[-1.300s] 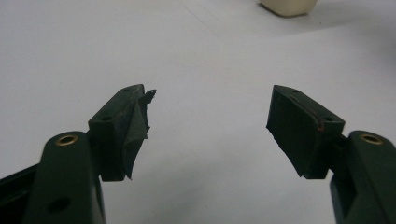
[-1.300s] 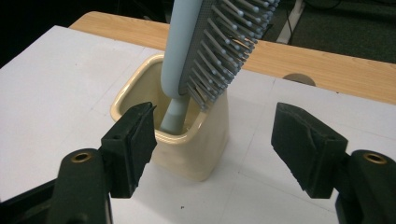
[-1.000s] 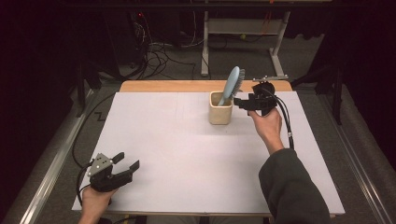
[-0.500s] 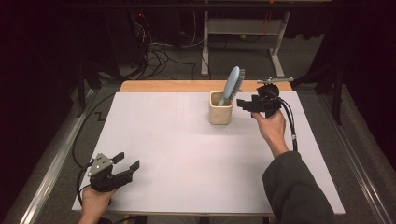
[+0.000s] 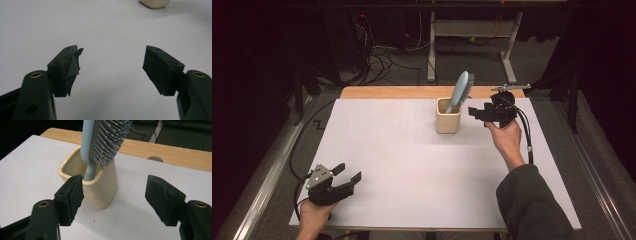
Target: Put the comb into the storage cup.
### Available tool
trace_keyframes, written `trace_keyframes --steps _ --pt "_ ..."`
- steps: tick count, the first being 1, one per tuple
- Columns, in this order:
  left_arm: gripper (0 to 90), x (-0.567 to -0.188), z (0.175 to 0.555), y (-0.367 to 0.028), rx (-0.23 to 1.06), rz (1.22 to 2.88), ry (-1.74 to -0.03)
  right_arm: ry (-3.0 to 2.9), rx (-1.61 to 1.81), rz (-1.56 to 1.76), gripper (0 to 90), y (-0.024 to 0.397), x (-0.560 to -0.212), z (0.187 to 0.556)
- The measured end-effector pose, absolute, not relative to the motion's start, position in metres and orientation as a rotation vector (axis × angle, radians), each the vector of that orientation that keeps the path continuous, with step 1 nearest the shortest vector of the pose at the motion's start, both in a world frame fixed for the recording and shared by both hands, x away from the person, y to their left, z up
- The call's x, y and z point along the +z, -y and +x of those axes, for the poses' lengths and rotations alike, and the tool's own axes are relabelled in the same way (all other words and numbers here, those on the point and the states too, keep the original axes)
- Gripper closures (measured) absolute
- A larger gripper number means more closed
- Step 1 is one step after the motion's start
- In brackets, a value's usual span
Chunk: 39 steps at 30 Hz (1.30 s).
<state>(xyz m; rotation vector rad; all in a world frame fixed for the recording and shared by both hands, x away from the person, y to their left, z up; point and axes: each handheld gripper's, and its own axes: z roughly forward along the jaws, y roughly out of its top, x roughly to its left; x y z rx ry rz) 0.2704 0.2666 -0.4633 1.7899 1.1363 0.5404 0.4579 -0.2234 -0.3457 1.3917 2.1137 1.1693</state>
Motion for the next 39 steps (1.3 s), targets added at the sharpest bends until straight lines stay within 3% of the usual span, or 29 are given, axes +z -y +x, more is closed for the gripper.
trace_keyframes --steps 39 --pt "29.8 -0.464 0.271 -0.266 0.542 1.790 -1.139 -2.085 1.178 1.414 31.8 0.256 -0.350 0.438"
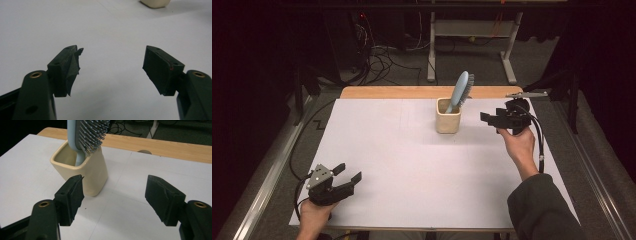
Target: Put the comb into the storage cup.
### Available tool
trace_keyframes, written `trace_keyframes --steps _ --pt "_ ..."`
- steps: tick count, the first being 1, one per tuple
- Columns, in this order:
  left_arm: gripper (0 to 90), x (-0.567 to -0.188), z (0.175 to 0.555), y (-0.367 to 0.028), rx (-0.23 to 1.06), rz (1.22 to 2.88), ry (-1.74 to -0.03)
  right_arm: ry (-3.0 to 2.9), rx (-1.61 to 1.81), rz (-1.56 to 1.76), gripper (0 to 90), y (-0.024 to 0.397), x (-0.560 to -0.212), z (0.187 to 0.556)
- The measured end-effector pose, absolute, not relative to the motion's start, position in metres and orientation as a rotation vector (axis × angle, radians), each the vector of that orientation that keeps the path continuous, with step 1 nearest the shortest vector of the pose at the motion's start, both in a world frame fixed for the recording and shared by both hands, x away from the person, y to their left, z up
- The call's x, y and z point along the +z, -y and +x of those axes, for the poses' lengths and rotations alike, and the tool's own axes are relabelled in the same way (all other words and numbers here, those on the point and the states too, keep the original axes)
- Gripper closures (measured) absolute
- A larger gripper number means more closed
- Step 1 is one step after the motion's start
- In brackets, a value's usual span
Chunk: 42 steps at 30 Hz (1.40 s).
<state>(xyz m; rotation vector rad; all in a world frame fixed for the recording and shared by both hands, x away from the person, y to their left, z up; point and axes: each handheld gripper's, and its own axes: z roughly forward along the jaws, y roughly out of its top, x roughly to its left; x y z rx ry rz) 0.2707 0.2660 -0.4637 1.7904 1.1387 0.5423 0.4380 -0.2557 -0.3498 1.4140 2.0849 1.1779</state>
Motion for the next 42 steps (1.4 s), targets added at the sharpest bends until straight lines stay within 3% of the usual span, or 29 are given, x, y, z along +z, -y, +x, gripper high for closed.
trace_keyframes --steps 42 --pt "29.8 -0.464 0.272 -0.266 0.536 1.789 -1.148 -2.067 1.176 1.422 31.7 0.287 -0.357 0.412"
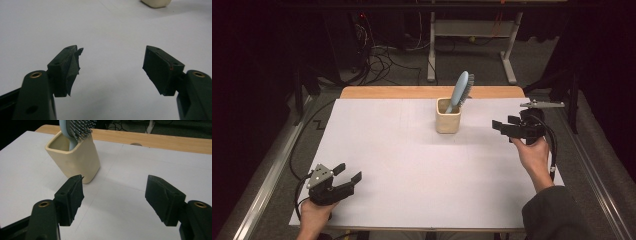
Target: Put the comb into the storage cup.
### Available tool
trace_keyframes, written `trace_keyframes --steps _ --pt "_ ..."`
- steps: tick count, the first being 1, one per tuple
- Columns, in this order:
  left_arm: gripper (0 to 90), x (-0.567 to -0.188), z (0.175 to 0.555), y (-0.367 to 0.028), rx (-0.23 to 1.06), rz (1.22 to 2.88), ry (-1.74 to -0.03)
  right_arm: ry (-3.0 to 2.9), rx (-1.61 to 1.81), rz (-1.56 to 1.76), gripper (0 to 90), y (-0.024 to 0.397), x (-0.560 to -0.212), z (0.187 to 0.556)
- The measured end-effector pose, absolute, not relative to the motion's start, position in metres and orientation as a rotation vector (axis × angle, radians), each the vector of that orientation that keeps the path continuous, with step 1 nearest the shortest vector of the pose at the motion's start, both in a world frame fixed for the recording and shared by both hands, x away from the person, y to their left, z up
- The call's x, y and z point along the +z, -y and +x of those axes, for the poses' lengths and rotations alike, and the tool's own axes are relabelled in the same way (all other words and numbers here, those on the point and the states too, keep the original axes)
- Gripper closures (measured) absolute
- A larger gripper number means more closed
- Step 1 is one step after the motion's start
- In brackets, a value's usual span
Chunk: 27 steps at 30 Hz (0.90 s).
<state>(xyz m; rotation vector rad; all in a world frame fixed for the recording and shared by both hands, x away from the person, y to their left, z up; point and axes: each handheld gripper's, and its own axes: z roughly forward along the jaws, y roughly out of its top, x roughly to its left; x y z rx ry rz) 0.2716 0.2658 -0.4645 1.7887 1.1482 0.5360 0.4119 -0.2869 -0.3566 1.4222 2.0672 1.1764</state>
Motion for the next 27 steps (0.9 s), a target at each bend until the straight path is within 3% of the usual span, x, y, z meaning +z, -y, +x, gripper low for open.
trace_keyframes --steps 27 --pt "29.8 -0.464 0.271 -0.265 0.539 1.786 -1.149 -2.034 1.208 1.429 31.4 0.306 -0.358 0.394"
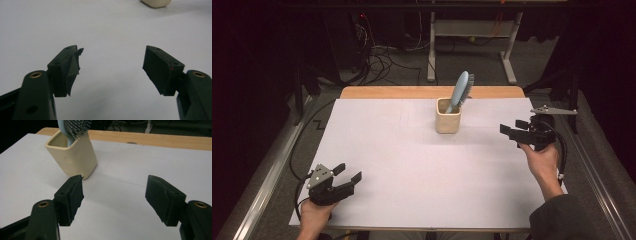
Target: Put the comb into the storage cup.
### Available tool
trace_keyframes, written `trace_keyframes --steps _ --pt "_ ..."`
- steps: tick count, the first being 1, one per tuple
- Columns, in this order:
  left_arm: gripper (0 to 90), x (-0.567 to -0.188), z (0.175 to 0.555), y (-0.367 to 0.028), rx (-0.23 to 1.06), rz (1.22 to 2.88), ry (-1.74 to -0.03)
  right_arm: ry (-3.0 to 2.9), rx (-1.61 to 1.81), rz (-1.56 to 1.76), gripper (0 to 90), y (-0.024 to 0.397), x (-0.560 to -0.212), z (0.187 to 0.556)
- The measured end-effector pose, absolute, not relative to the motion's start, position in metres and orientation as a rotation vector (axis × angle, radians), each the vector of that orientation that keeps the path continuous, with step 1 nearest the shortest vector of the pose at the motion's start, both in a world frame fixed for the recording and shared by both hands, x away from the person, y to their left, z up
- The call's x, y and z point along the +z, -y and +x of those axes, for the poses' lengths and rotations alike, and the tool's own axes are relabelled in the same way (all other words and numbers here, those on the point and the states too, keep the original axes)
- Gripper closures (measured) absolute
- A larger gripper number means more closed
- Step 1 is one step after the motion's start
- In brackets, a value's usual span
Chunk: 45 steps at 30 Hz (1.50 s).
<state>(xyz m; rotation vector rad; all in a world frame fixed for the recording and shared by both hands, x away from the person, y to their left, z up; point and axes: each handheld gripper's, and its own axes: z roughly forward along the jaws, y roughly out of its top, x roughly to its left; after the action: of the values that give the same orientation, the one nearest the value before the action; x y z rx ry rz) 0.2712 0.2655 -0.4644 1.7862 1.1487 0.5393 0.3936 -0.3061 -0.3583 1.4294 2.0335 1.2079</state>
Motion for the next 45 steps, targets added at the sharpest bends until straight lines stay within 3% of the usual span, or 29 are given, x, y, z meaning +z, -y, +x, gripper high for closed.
trace_keyframes --steps 45 --pt "29.9 -0.465 0.272 -0.266 0.534 1.786 -1.152 -2.011 1.250 1.318 26.8 0.318 -0.364 0.343"
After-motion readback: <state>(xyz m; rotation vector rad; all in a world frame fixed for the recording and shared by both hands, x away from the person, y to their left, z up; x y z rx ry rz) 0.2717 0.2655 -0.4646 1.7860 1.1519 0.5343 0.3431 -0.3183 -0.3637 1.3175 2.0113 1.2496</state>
